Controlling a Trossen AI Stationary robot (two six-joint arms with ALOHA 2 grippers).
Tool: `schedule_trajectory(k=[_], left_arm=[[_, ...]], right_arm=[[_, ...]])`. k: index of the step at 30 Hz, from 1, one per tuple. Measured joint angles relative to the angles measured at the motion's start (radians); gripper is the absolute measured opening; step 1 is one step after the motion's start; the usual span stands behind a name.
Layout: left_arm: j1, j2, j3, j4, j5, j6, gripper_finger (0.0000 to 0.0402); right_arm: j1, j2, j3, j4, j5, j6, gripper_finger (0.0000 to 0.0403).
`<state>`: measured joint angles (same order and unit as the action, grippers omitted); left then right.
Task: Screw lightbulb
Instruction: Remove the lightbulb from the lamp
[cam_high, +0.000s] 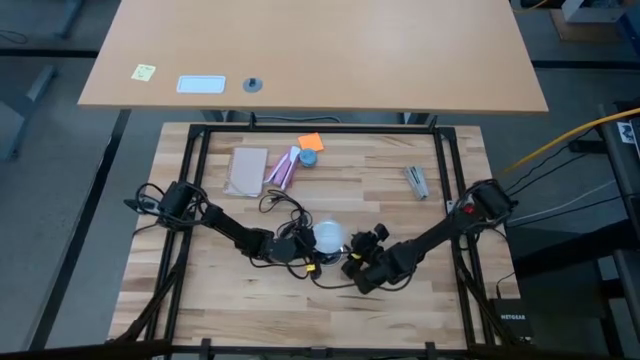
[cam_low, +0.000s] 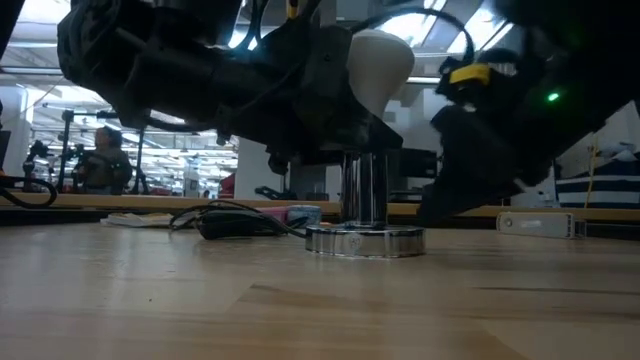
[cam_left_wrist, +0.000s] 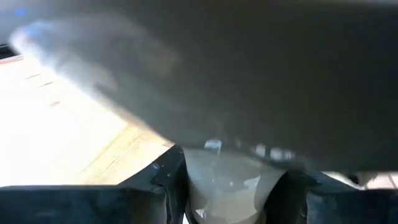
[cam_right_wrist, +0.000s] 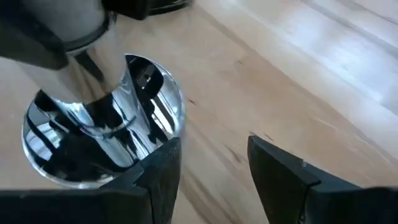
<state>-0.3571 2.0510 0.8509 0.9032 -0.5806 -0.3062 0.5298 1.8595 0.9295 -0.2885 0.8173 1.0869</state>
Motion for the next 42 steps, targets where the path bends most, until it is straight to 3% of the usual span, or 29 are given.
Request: schedule_trajectory(k=[6,27,36,42], left_arm=[[-0.001,0.000,0.000,0.004,0.007,-0.011,0.0153],[-0.022,0.000,0.000,0.012,0.024,-0.010,0.0153],[-0.023,0.000,0.000,0.013,0.024,0.014,0.0153],[-0.024,0.000,0.000,0.013,0.022,0.034,0.0153]], right_arm=[[-0.028,0.047,0.000,0.144,-0.015,-0.077,0.0188],[0.001,0.041,0.000,0.222,-0.119,-0.168,0.0188],[-0.001,0.039,0.000,0.211,-0.150,-0.164,0.0188],[0.005,0.042,0.000,0.251,-0.204,-0.052,0.0188]])
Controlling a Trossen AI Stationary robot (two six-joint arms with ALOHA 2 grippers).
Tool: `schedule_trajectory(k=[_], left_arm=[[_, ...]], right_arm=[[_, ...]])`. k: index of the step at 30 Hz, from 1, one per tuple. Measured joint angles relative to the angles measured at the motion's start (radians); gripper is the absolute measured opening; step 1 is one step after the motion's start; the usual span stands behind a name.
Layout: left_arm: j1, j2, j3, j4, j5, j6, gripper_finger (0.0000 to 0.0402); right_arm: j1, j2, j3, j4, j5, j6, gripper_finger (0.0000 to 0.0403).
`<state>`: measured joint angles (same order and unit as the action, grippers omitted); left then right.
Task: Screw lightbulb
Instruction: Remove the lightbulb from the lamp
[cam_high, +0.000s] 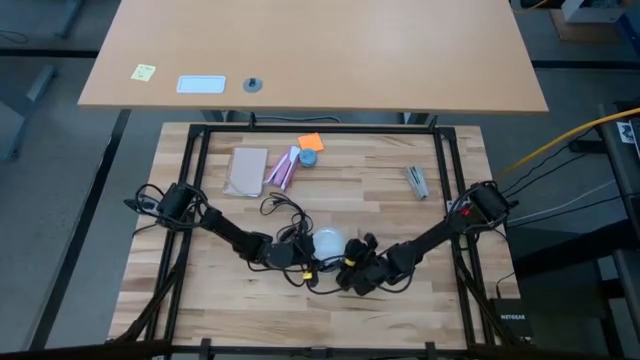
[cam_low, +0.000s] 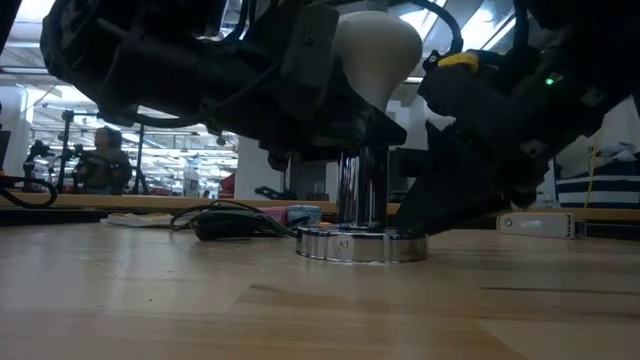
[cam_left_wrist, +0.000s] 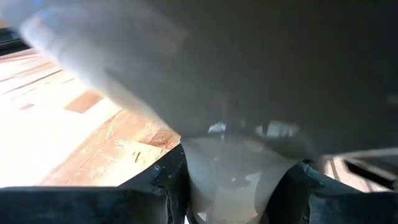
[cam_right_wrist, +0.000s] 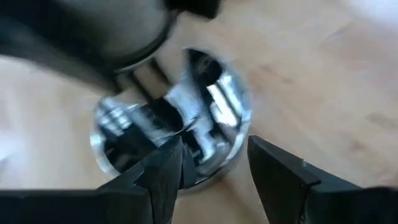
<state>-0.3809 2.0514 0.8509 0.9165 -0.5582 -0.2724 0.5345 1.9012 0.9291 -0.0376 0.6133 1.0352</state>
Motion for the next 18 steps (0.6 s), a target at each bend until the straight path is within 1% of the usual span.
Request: schedule_trajectory(k=[2,7,11,14,18], left_arm=[[0.001,0.000,0.000,0.000,-0.001,0.010,0.0153],[-0.002,-0.001,-0.001,-0.004,-0.030,0.014,0.0153],[-0.003,-0.001,-0.002,-0.008,-0.048,0.013,0.0153],[-0.003,-0.002,-0.003,-0.007,-0.060,0.000,0.0153],[-0.003,-0.002,-0.001,-0.006,-0.075,-0.020,0.0152]], right_arm=[[0.003,0.003,0.000,0.029,-0.026,0.010,0.0188],[0.004,0.028,0.002,0.126,-0.030,0.014,0.0188],[0.004,0.061,0.042,0.123,-0.023,0.019,0.0188],[0.005,0.088,0.077,0.122,-0.018,0.064,0.0188],[0.024,0.102,0.101,0.115,0.014,0.115,0.0188]])
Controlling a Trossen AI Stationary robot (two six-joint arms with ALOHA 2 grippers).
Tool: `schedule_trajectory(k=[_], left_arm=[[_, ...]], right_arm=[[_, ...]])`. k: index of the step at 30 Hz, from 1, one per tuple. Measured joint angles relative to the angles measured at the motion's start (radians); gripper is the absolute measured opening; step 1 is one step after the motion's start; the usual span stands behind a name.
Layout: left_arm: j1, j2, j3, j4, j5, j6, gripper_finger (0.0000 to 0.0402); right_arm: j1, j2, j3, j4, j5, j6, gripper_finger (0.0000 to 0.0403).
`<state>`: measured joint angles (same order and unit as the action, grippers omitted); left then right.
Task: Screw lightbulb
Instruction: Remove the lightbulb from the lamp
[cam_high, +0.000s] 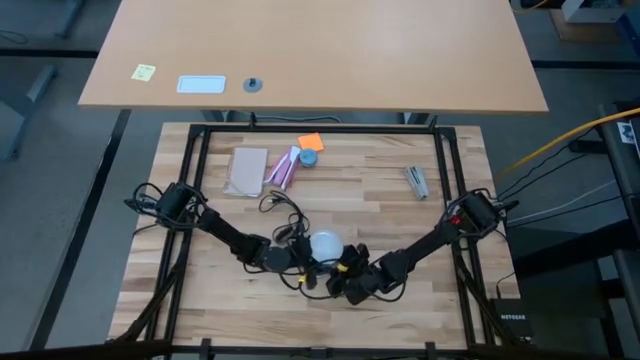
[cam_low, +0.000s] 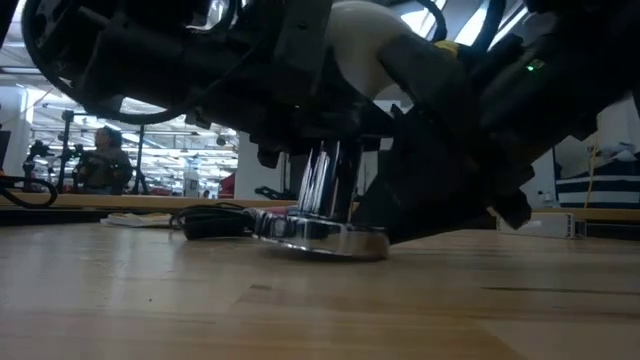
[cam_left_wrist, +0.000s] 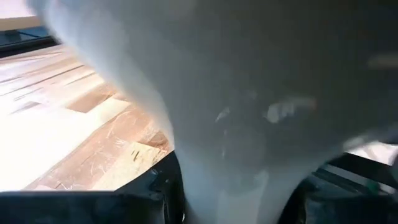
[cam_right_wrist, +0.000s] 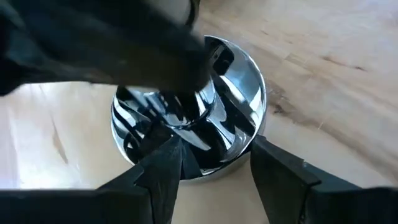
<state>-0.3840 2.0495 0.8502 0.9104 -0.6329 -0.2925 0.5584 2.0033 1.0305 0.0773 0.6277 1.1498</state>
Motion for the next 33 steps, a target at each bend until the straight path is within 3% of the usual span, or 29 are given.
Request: schedule_trajectory(k=[9,20,25,33], left_arm=[[0.007,0.000,0.002,-0.023,-0.025,-0.006,0.0153],[0.006,0.004,-0.001,0.033,-0.051,-0.018,0.0153],[0.008,0.008,-0.003,0.114,-0.006,0.015,0.0153],[0.035,0.002,0.004,0.057,0.030,-0.123,0.0153]], right_arm=[[0.046,0.001,0.009,0.071,0.000,0.024,0.0188],[0.119,0.000,0.008,0.039,0.184,-0.006,0.0188],[0.135,-0.001,0.007,0.021,0.191,-0.006,0.0188],[0.138,-0.001,0.006,0.020,0.172,-0.073,0.0188]])
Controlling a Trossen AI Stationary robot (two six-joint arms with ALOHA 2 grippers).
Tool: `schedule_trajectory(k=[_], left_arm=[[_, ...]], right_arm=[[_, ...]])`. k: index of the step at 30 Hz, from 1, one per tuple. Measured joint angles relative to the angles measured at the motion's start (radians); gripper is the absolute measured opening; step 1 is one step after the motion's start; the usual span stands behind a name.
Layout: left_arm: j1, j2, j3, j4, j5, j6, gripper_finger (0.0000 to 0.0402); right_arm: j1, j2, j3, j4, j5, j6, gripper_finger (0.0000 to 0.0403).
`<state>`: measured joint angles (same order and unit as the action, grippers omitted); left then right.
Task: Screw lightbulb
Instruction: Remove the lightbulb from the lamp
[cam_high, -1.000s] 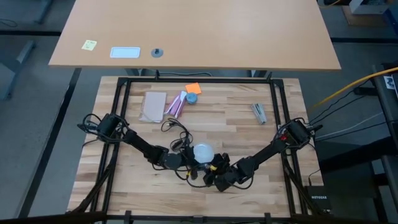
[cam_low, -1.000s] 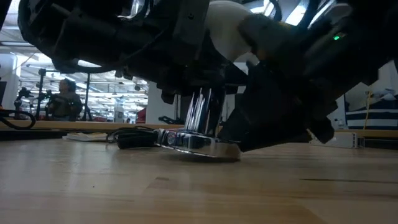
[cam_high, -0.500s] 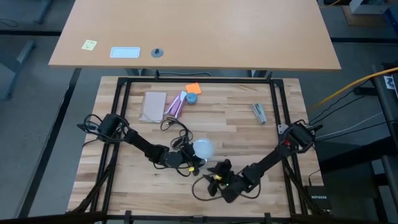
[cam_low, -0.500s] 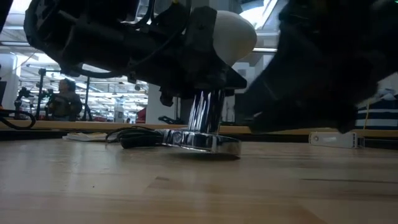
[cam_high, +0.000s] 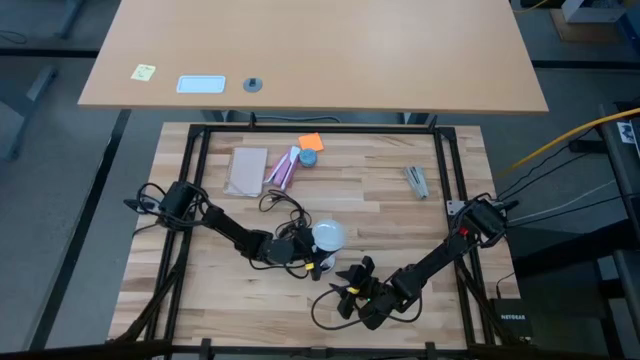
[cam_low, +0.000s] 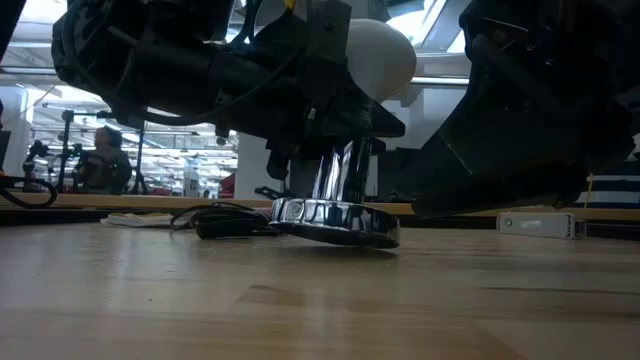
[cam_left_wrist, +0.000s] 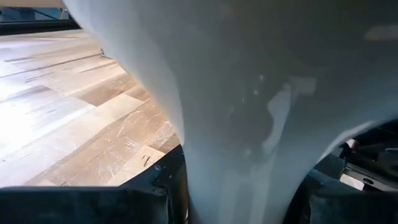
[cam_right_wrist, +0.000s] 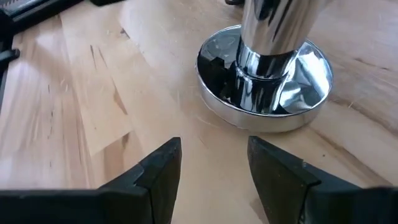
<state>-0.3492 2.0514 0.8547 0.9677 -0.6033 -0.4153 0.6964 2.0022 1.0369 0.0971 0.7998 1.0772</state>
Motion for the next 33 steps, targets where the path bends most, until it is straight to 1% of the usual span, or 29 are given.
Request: schedule_trajectory(k=[4,8,15,19,23,25,28,33], left_arm=[[0.005,0.000,0.000,0.003,0.003,-0.001,0.0153],[0.005,0.002,-0.001,0.031,0.008,0.003,0.0153],[0.005,0.004,-0.002,0.055,0.012,0.131,0.0153],[0.030,0.004,-0.002,0.065,0.012,0.187,0.0153],[0.066,0.004,-0.003,0.085,0.006,0.163,0.0153],[0.081,0.004,-0.003,0.089,0.005,0.142,0.0153],[0.097,0.004,-0.003,0.095,0.010,0.113,0.0153],[0.091,0.004,0.006,0.127,0.125,0.139,0.0153]], right_arm=[[0.000,0.000,-0.001,-0.008,-0.006,-0.033,0.0188],[0.000,0.000,-0.001,-0.056,-0.006,-0.038,0.0188],[-0.001,-0.001,-0.001,-0.081,-0.006,-0.051,0.0188],[-0.001,-0.002,-0.001,-0.096,-0.005,-0.128,0.0188],[0.002,-0.007,-0.001,-0.142,-0.007,-0.141,0.0188],[0.007,-0.025,-0.001,-0.192,-0.005,-0.136,0.0188],[0.023,-0.068,-0.001,-0.349,0.018,-0.071,0.0188],[0.048,-0.139,-0.001,-0.701,0.081,0.114,0.0188]])
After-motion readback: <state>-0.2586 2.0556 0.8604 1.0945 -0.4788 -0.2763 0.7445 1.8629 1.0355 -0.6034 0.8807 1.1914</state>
